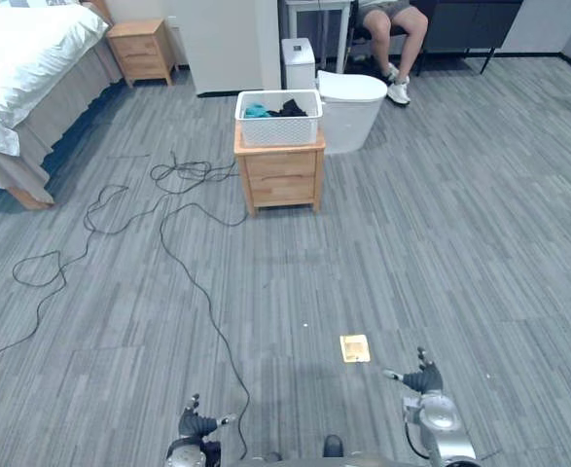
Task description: Pick up the laundry basket with both hands and put the clothes into the washing machine.
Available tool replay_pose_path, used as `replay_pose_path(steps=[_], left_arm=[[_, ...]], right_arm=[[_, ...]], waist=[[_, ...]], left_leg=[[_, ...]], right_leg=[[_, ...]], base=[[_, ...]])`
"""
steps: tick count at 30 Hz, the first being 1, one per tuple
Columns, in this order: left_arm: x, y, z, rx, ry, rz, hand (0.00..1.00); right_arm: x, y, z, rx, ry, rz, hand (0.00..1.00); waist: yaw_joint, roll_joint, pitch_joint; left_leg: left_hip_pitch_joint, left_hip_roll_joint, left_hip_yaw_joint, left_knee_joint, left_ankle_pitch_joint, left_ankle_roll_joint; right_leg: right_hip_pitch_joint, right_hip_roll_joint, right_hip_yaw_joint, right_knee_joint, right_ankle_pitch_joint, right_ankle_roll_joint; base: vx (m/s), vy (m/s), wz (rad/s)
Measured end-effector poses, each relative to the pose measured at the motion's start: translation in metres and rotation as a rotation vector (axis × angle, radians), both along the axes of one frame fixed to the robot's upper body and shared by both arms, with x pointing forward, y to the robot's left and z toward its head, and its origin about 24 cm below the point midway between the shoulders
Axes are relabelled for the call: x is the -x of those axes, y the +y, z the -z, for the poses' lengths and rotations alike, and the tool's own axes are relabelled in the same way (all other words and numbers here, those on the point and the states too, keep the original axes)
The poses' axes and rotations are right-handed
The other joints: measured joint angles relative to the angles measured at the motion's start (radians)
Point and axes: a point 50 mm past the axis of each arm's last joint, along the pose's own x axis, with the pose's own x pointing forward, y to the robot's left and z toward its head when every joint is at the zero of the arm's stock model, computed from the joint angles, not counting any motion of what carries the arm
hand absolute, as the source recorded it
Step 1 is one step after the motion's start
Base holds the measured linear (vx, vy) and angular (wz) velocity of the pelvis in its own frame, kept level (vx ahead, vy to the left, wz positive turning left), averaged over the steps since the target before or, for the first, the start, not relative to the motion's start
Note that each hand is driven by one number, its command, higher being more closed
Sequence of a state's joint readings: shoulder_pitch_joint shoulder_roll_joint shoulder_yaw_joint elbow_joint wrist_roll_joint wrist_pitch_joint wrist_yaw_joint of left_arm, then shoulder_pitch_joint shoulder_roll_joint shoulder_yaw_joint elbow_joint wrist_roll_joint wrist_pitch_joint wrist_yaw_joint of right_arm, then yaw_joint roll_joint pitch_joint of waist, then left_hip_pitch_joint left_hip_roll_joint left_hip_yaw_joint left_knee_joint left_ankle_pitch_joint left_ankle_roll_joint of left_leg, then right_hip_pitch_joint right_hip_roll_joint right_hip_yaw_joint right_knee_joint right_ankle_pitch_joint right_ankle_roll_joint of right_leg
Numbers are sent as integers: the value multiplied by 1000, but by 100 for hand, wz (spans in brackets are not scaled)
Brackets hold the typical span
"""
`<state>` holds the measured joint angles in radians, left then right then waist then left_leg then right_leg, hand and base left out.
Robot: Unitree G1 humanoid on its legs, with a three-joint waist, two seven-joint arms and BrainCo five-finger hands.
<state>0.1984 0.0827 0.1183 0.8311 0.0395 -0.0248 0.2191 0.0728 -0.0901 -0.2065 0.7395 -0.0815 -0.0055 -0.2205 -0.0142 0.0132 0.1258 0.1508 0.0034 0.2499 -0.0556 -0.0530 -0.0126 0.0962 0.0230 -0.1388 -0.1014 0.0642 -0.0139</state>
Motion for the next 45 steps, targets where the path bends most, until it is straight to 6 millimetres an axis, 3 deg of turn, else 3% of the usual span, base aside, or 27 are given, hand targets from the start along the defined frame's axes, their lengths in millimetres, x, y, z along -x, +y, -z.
replay_pose_path(steps=[11, 24, 28, 31, 32, 36, 38, 39, 41, 42, 43, 44, 45], left_arm=[[7, 8, 2, 0, 25, -59, 0], [-2, 8, -4, 6, -30, -70, 0], [-17, 8, -12, -1, -100, -64, 0], [-22, 8, -18, 6, -145, -78, 0], [-24, 9, -21, 4, -166, -81, 0], [-28, 12, -25, -17, -175, -44, 0], [-28, 16, -26, -39, -176, -34, 0], [-32, 15, -27, -40, -187, -33, 0], [-39, 15, -30, -39, -206, -32, 0], [-45, 14, -31, -36, -219, -30, 0], [-45, 14, -31, -36, -220, -26, 0], [-45, 14, -32, -37, -220, -25, 0], [-45, 13, -31, -35, -220, -24, 0]], right_arm=[[27, -17, 15, -26, 111, 123, 0], [16, -12, 12, -49, 69, 167, 0], [9, -12, 9, -47, 46, 182, 0], [5, -12, 7, -51, 32, 191, 0], [2, -10, 7, -53, 28, 181, 0], [-3, -2, 7, -59, 45, 134, 0], [-1, 2, 9, -63, 55, 118, 0], [-5, 4, 8, -61, 48, 101, 0], [-9, 5, 5, -57, 34, 92, 0], [-13, 3, 2, -50, 13, 87, 0], [-16, 2, -2, -43, -4, 81, 0], [-16, 1, -3, -36, -11, 77, 0], [-11, -2, -4, -23, -14, 77, 0]], waist=[[-1, -3, 0], [10, -12, 8], [25, -21, 29], [31, -21, 45], [31, -31, 57], [26, -29, 110], [26, -22, 117], [20, -34, 128], [6, -15, 143], [-9, -5, 154], [-24, -15, 157], [-28, -22, 157], [-30, -39, 151]], left_leg=[[1, -4, -5, -5, 7, 9], [-36, -8, -32, 6, 5, 10], [-86, -3, -29, 75, -37, 26], [-129, 3, 1, 167, -105, 46], [-130, -8, 16, 210, -153, 56], [-70, -10, 28, 252, -231, 70], [-34, -6, 28, 233, -247, 56], [-4, 5, 26, 222, -245, 59], [37, 41, 17, 190, -252, 41], [68, 65, 2, 163, -249, 10], [99, 71, -3, 141, -247, -31], [121, 70, -4, 133, -255, -49], [159, 70, -9, 133, -280, -89]], right_leg=[[-1, -5, -24, 3, -4, 7], [-17, -15, -54, 17, -31, 30], [-63, -23, -63, 72, -59, 27], [-171, -52, -42, 284, -168, 51], [-231, -83, -35, 441, -239, 65], [-396, -174, -128, 830, -289, 55], [-446, -196, -172, 812, -300, 53], [-468, -194, -198, 755, -300, 55], [-510, -158, -223, 620, -268, 61], [-539, -122, -225, 508, -205, 58], [-551, -102, -207, 387, -124, 50], [-561, -94, -198, 350, -84, 44], [-573, -97, -172, 366, 20, -44]], base=[[25, 11, 3], [-26, -2, 9], [-33, 10, 5], [13, 46, -21], [38, 77, -36], [102, 91, -24], [287, 52, -13], [455, -9, 7], [472, -70, 25], [584, -120, 40], [619, -136, 38], [669, -171, 31], [688, -218, 11]])
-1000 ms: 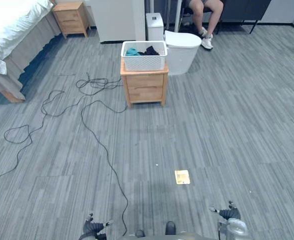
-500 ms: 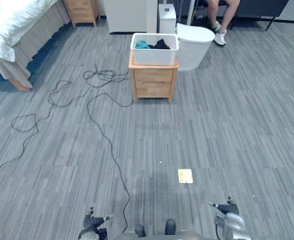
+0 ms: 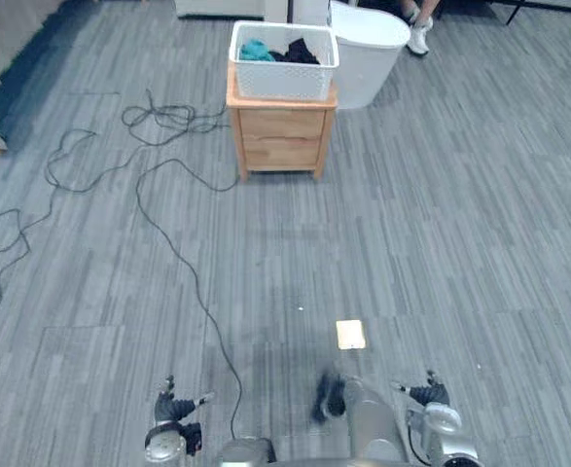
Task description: Pick up the laundry basket with both hands and put the clothes into the washing machine.
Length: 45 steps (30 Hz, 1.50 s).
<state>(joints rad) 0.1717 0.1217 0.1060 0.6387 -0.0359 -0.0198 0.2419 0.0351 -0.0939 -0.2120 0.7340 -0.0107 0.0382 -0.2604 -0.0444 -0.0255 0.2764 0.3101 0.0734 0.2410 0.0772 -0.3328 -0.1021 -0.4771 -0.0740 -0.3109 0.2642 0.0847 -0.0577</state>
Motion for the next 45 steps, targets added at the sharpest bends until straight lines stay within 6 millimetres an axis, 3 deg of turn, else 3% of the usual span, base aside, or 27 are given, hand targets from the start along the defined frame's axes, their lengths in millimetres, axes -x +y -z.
replay_pose_path(steps=[1, 3, 4, 5, 6, 8, 10, 14, 16, 17, 18, 19, 20, 21, 22, 23, 25, 28, 31, 32, 33, 34, 36, 37, 40, 43, 45], left_arm=[[-4, -8, 0, 18, -10, 11, 0], [-11, -13, -1, 26, -26, 32, 0], [-11, -15, -1, 33, -27, 31, 0], [-8, -20, 1, 49, -22, 26, 0], [-8, -22, 2, 59, -20, 33, 0], [-10, -26, 1, 74, -29, 41, 0], [-14, -32, -2, 90, -53, 42, 0], [-17, -30, -6, 87, -79, 37, 0], [-13, -31, -2, 89, -57, 33, 0], [-11, -31, -1, 91, -49, 30, 0], [-9, -25, -1, 80, -47, 13, 0], [-5, -20, 0, 74, -37, -9, 0], [-4, -19, 1, 72, -33, -11, 0], [-4, -17, 2, 66, -25, -6, 0], [-6, -12, 2, 48, -10, 7, 0], [-5, -13, 4, 50, 8, 12, 0], [6, -12, 12, 48, 67, 9, 0], [2, -11, 10, 38, 60, 34, 0], [-3, -13, 9, 40, 47, 43, 0], [2, -8, 9, 28, 61, 44, 0], [4, -11, 12, 35, 70, 42, 0], [4, -19, 15, 51, 84, 54, 0], [2, -25, 15, 57, 77, 63, 0], [2, -29, 15, 72, 72, 48, 0], [2, -33, 13, 94, 51, 26, 0], [-3, -34, 9, 93, 22, 30, 0], [0, -37, 11, 103, 30, 25, 0]], right_arm=[[-3, -4, -3, 15, -11, -5, 0], [-8, 1, -4, 6, -23, -26, 0], [-8, 3, -4, 2, -21, -31, 0], [-8, 6, -4, -2, -21, -42, 0], [-9, 11, -3, -9, -22, -58, 0], [-13, 18, -7, -21, -55, -59, 0], [-19, 19, -12, -18, -96, -63, 0], [-25, 18, -15, -12, -108, -66, 0], [-17, 13, -7, -9, -60, -48, 0], [-14, 11, -4, -6, -42, -44, 0], [-8, 13, 1, -18, -7, -40, 0], [0, 17, 7, -33, 21, -32, 0], [3, 17, 8, -34, 28, -28, 0], [5, 19, 10, -45, 37, -20, 0], [10, 23, 14, -59, 58, -17, 0], [11, 25, 15, -62, 66, -20, 0], [4, 31, 13, -64, 57, -51, 0], [-2, 35, 10, -56, 27, -80, 0], [-3, 32, 9, -43, 27, -83, 0], [5, 31, 11, -41, 43, -77, 0], [9, 27, 12, -33, 52, -75, 0], [9, 20, 11, -15, 58, -74, 0], [9, 19, 7, -12, 30, -64, 0], [8, 21, 5, -16, 14, -64, 0], [5, 29, -2, -28, -41, -61, 0], [-7, 29, -11, -16, -99, -64, 0], [-6, 25, -13, -3, -108, -41, 0]], waist=[[2, 31, 3], [-1, 38, 7], [-1, 44, 11], [4, 65, 21], [7, 66, 27], [27, 48, 38], [56, 39, 43], [95, 30, 49], [110, 32, 39], [116, 38, 32], [120, 24, 14], [110, -16, -17], [110, -25, -21], [109, -36, -19], [98, -59, -14], [83, -65, -14], [59, -52, -2], [53, -34, 6], [26, -33, 10], [25, -55, 0], [24, -74, -2], [31, -19, -4], [25, -4, -10], [20, 13, 0], [54, 8, 1], [74, 7, 0], [69, 22, -8]], left_leg=[[10, 36, 2, 35, -3, -24], [-74, 83, 8, 264, 66, -106], [-124, 113, 9, 403, 117, -107], [-226, 198, 4, 706, 209, -92], [-328, 260, 11, 964, 192, -68], [-454, 277, 33, 1134, 147, -2], [-581, 271, 87, 1090, 124, 35], [-725, 190, 114, 544, 134, 33], [-698, 126, 77, 201, 199, 18], [-700, 124, 68, 184, 208, 25], [-705, 93, 55, 242, 280, 71], [-716, 60, 68, 289, 289, 85], [-713, 46, 71, 313, 289, 105], [-691, 21, 71, 356, 257, 156], [-626, -10, 75, 353, 210, 170], [-593, -24, 73, 349, 189, 177], [-417, -40, 61, 289, 140, 186], [-270, -38, 45, 180, 140, 186], [-169, -33, 22, 129, 121, 153], [-130, -58, 12, 135, 77, 82], [-105, -58, -2, 143, 57, 59], [-93, -9, -10, 160, 47, 42], [-141, 18, -16, 275, 58, 24], [-211, 71, -12, 465, 77, 1], [-372, 191, 16, 804, 87, 26], [-449, 183, 6, 647, 54, 57], [-438, 165, -22, 409, 98, 32]], right_leg=[[-36, 8, -17, 133, -33, -11], [-31, 7, -22, 225, -162, -31], [3, 18, -26, 223, -189, -33], [98, 53, -35, 187, -217, -22], [196, 79, -40, 146, -230, -3], [341, 94, -30, 63, -247, -27], [459, 105, -15, -46, -247, -27], [621, 102, 17, -188, -271, 15], [718, 87, 31, -230, -318, 97], [737, 84, 35, -232, -335, 122], [762, 43, 42, -212, -380, 161], [742, -14, 45, -125, -422, 229], [715, -42, 46, -37, -434, 252], [629, -102, 56, 216, -421, 250], [531, -172, 75, 505, -313, 169], [492, -200, 81, 622, -269, 131], [359, -238, 74, 859, -304, 66], [240, -184, 47, 757, -333, 88], [163, -85, 17, 341, -312, 96], [172, -42, 31, 96, -110, 40], [172, -36, 45, 100, -68, -48], [174, -18, 25, 141, -82, -46], [197, -10, 2, 124, -156, -23], [245, 16, -16, 97, -174, -35], [374, 56, -1, 27, -196, -54], [415, 54, 44, 2, -204, -43], [418, 61, 65, 10, -218, -20]], base=[[810, -286, 9], [594, -259, 8], [700, -331, 9], [815, -345, 3], [804, -302, 3], [600, -160, -1], [592, -125, -15], [516, 12, -26], [548, 181, -35], [577, 273, -38], [626, 312, -27], [673, 300, -19], [701, 281, -12], [710, 262, 8], [696, 248, 25], [832, 223, 44], [803, 160, 21], [502, 45, 23], [622, -68, 60], [441, -63, 50], [671, -97, 31], [433, -91, 16], [561, -163, 24], [479, -166, 24], [390, -97, -22], [302, -22, -51], [217, 117, -45]])
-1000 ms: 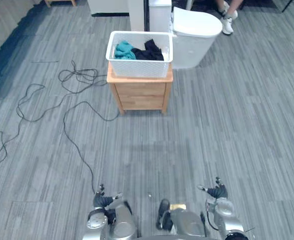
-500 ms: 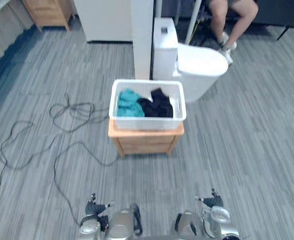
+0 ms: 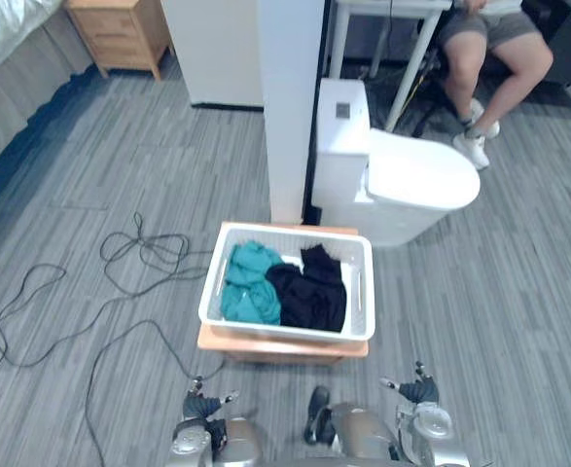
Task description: Pick up the laundry basket with both hands and put the clothes into the washing machine.
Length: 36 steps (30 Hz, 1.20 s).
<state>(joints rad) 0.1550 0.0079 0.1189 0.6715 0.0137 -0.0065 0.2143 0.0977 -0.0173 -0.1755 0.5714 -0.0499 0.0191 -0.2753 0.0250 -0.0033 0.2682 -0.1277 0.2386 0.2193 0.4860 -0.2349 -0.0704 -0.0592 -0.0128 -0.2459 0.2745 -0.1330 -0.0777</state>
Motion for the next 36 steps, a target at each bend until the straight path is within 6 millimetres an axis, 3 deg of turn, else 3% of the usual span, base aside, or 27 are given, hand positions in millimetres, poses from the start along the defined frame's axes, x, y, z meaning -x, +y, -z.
replay_pose_path(steps=[1, 4, 7, 12, 18, 24, 30, 31, 32, 36], left_arm=[[2, -4, 1, 12, 6, -3, 0], [-1, 0, -1, -3, -7, -3, 0], [-7, 8, -10, -31, -54, -3, 0], [-15, 19, -26, -75, -135, -5, 0], [-21, 20, -29, -82, -153, -3, 0], [-50, 27, -42, -142, -210, 23, 0], [-100, 28, -58, -190, -256, 71, 0], [-109, 30, -62, -204, -257, 82, 0], [-119, 31, -68, -216, -273, 90, 100], [-156, 29, -97, -276, -354, 158, 100]], right_arm=[[3, -4, -1, 11, -1, 20, 0], [4, 0, -7, 4, -34, 29, 0], [-6, 1, -25, 36, -124, 7, 0], [-20, 0, -47, 108, -223, -46, 0], [-27, -1, -49, 148, -227, -102, 0], [-61, 12, -46, 174, -197, -250, 0], [-118, 39, -70, 212, -247, -381, 0], [-131, 38, -78, 239, -255, -399, 100], [-139, 37, -83, 262, -252, -412, 100], [-159, 30, -101, 305, -265, -409, 100]], waist=[[-8, 24, -12], [-6, -7, -33], [-9, -6, -40], [-8, 10, -57], [-10, 19, -63], [-9, 32, -55], [-9, 30, 60], [-7, 27, 87], [-7, 24, 104], [-3, 25, 153]], left_leg=[[13, 5, -11, -103, 69, -19], [55, -33, 39, -179, 67, -27], [72, -59, 78, -226, 74, -15], [121, -81, 111, -294, 88, -6], [161, -101, 110, -350, 103, -5], [119, -115, 86, -387, 148, 8], [-41, -108, 76, -288, 162, 27], [-71, -102, 78, -257, 151, 28], [-97, -99, 77, -240, 151, 28], [-169, -87, 63, -190, 149, 33]], right_leg=[[-3, 16, 6, 6, -16, 24], [-30, -24, 54, 20, -27, 60], [-36, -42, 84, -5, -14, 87], [-13, -43, 116, -58, 9, 99], [29, -40, 118, -114, 24, 104], [-2, -38, 124, -170, 84, 98], [-129, -40, 139, -151, 152, 97], [-155, -39, 140, -141, 156, 100], [-177, -40, 141, -130, 159, 104], [-236, -45, 140, -97, 166, 104]], base=[[212, 186, -37], [105, 147, -33], [83, 124, -27], [82, 49, -19], [61, 25, 0], [-51, 4, 0], [-218, 0, -4], [-339, 10, -9], [-270, 15, -7], [-211, 18, 3]])
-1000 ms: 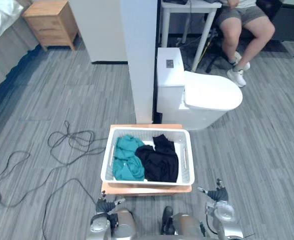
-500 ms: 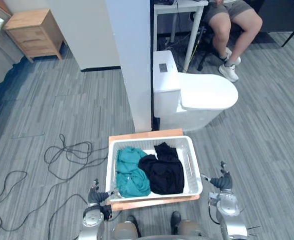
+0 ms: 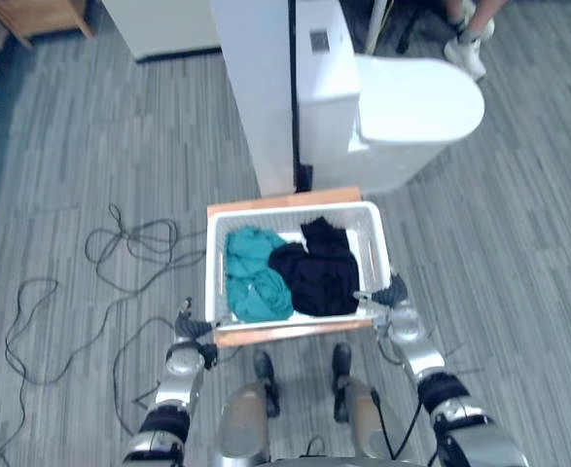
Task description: Pick up the laundry basket with both hands and put the clothes into the washing machine.
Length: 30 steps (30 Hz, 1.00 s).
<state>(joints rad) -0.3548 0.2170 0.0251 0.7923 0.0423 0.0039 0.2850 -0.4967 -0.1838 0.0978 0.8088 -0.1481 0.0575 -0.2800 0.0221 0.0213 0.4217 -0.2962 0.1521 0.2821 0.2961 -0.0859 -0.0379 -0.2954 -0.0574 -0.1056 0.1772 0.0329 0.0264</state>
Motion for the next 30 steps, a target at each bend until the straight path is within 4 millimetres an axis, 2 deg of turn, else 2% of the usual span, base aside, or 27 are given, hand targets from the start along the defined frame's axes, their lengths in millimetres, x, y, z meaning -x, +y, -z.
replay_pose_path(steps=[3, 11, 14, 16, 20, 21, 22, 23, 25, 28, 30], left_arm=[[-16, -7, -12, -31, -22, 47, 100], [-15, -3, -18, -57, -40, 49, 100], [-2, -4, -17, -51, -69, 60, 100], [18, -5, -9, -41, -65, 67, 100], [48, -10, 3, -14, -45, 66, 100], [55, -13, 3, 1, -53, 63, 100], [62, -16, 4, 15, -57, 61, 100], [65, -18, 4, 22, -56, 61, 100], [68, -24, 5, 34, -57, 78, 100], [77, -27, 6, 43, -53, 86, 100], [80, -28, 3, 49, -66, 85, 100]], right_arm=[[-6, 3, -7, -26, -18, 4, 100], [1, 2, -10, -126, -60, 34, 100], [18, -3, -8, -152, -96, 52, 100], [41, -6, -1, -172, -102, 67, 100], [65, -9, 4, -159, -113, 80, 100], [68, -7, 1, -154, -127, 76, 100], [71, -9, -3, -149, -149, 82, 100], [73, -10, -5, -144, -160, 83, 100], [83, -13, -6, -138, -170, 100, 100], [104, -12, 1, -165, -152, 144, 100], [111, -10, -3, -169, -172, 153, 100]], waist=[[0, -3, 2], [4, -5, 3], [5, -6, 5], [-5, -7, 5], [-8, -8, 3], [-6, -9, 2], [-5, -9, 1], [-8, -9, 0], [-15, -13, -11], [-13, -41, -73], [-22, -54, -102]], left_leg=[[-44, 6, -9, 17, 0, 0], [-44, 11, -8, 19, 7, 2], [-22, 7, -8, 13, 7, 2], [26, -1, -8, -13, 5, 3], [87, -1, -8, -5, -23, -2], [89, -5, -37, 8, -31, -6], [89, -19, -128, 16, -44, -13], [93, -24, -153, 17, -52, -15], [107, -31, -149, 10, -54, -12], [136, -33, -99, -16, -56, -10], [155, -21, -19, 9, -83, 2]], right_leg=[[-36, -5, -2, 7, 1, -1], [-46, 1, -3, 19, 14, -12], [-34, -1, -1, 34, -3, -14], [5, -4, -3, 34, -22, -13], [67, 11, 5, 29, -43, -10], [69, 17, 19, 29, -43, -10], [69, 22, 34, 31, -42, -10], [71, 24, 40, 31, -42, -9], [80, 19, 49, 27, -40, -3], [84, 22, 98, -2, -23, 12], [77, 34, 147, -39, 16, 21]], base=[[-101, 30, 2], [49, -6, -2], [110, 8, 0], [131, 11, 7], [81, 5, -8], [35, -20, -31], [26, -30, -37], [9, -15, -27], [0, 40, -12], [29, 68, -50], [-11, 66, -97]])
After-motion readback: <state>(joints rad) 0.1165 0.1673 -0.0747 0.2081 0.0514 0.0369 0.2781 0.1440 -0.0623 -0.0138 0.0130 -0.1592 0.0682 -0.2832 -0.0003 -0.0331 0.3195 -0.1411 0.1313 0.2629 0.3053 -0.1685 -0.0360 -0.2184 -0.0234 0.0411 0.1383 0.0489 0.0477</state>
